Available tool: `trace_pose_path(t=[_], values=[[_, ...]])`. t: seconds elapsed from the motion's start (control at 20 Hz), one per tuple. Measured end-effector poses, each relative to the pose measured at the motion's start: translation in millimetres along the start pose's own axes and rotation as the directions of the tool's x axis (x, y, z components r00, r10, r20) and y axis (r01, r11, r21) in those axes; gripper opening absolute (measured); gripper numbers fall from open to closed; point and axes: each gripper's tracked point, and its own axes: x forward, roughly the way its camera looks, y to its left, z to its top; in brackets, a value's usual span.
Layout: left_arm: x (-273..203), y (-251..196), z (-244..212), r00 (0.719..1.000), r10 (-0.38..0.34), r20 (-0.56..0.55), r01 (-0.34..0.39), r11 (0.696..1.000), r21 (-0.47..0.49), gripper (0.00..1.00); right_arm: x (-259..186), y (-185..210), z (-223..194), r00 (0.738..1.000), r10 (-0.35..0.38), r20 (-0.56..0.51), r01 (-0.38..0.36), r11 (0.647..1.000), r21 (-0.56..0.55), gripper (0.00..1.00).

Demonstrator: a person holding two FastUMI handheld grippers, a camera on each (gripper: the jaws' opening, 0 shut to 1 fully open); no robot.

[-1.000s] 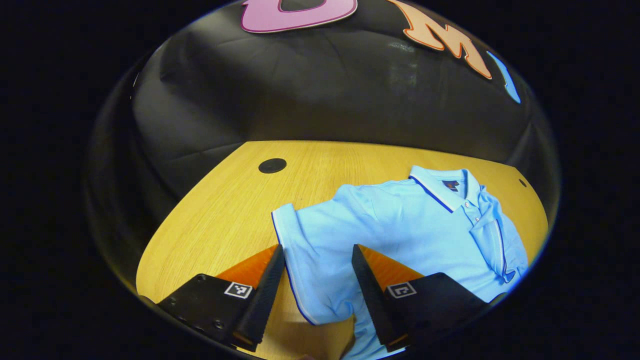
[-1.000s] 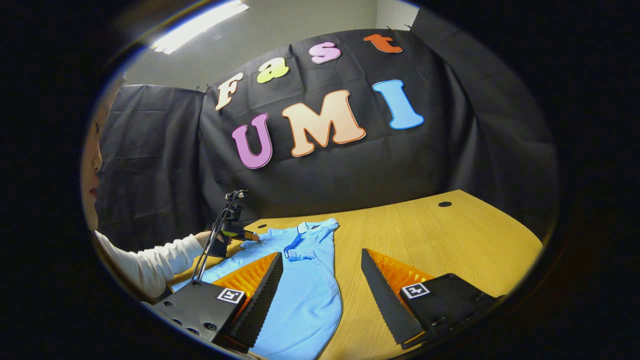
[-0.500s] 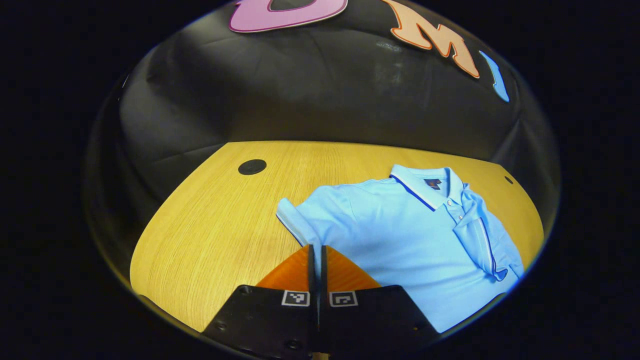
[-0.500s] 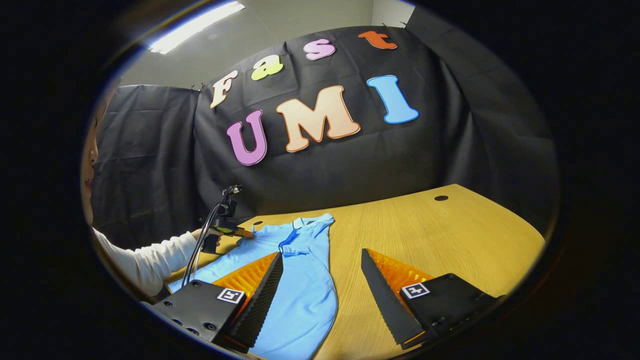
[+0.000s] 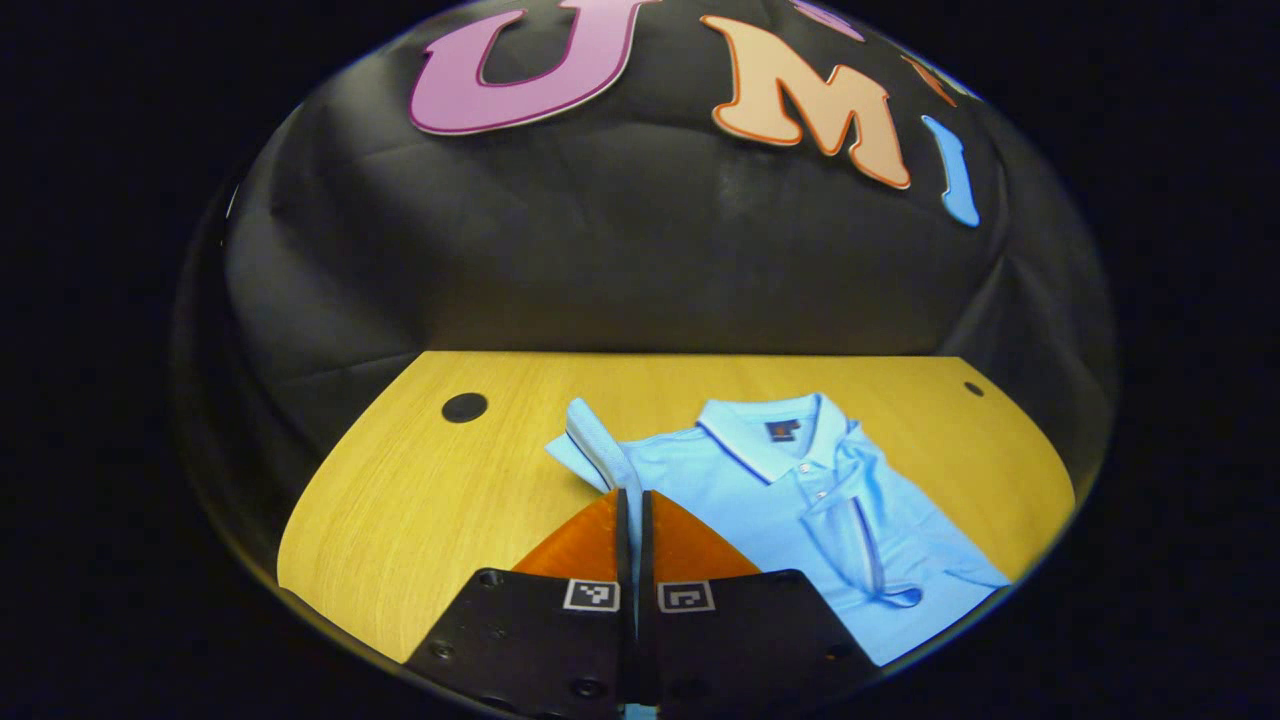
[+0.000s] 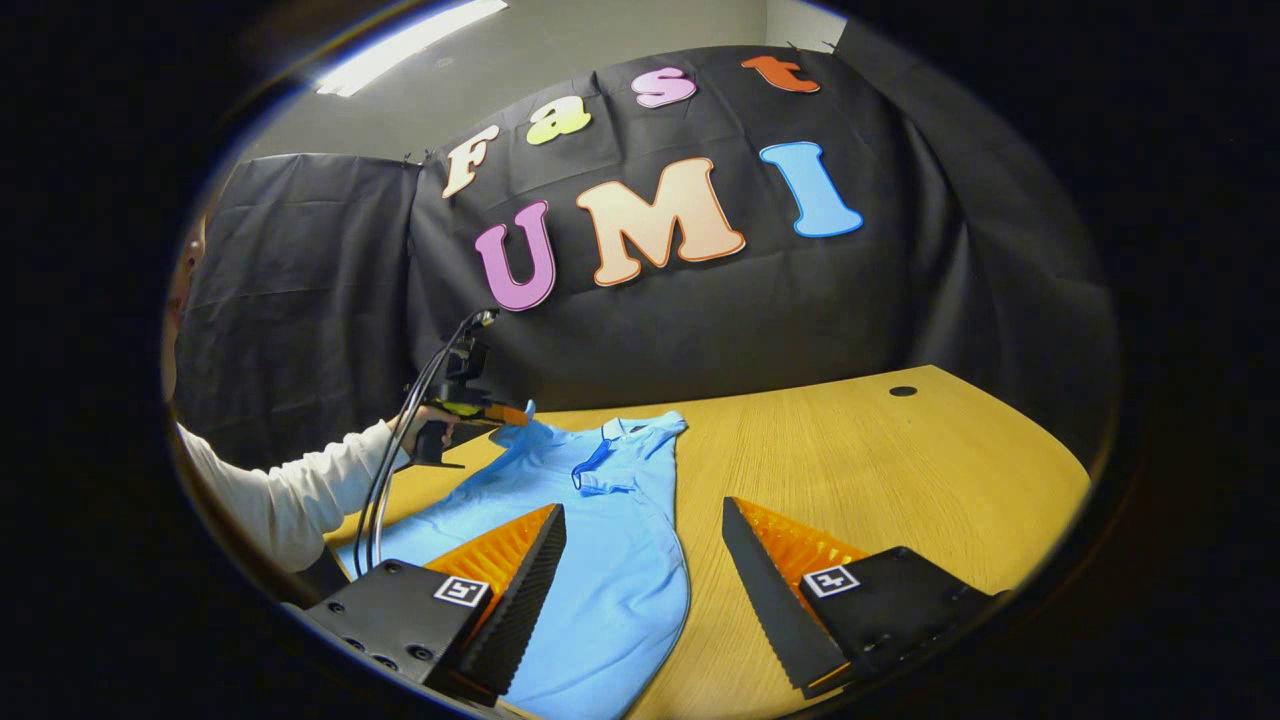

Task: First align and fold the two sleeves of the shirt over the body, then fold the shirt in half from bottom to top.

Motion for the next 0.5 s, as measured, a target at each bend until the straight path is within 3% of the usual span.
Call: trace_pose_path(t=[0.25, 0.5], values=[[-16.2, -85.6, 21.0, 0.99, -0.131, 0.054, 0.127, 0.989, 0.075, 0.0, -3.4, -5.0, -8.8, 1.0, -0.01, -0.017, 0.01, 1.0, -0.01, 0.98], [-15.9, -154.2, -15.7, 0.972, -0.233, -0.014, 0.233, 0.958, 0.165, 0.0, -6.5, -9.3, -11.5, 1.0, -0.013, -0.015, 0.013, 1.0, 0.008, 0.98]])
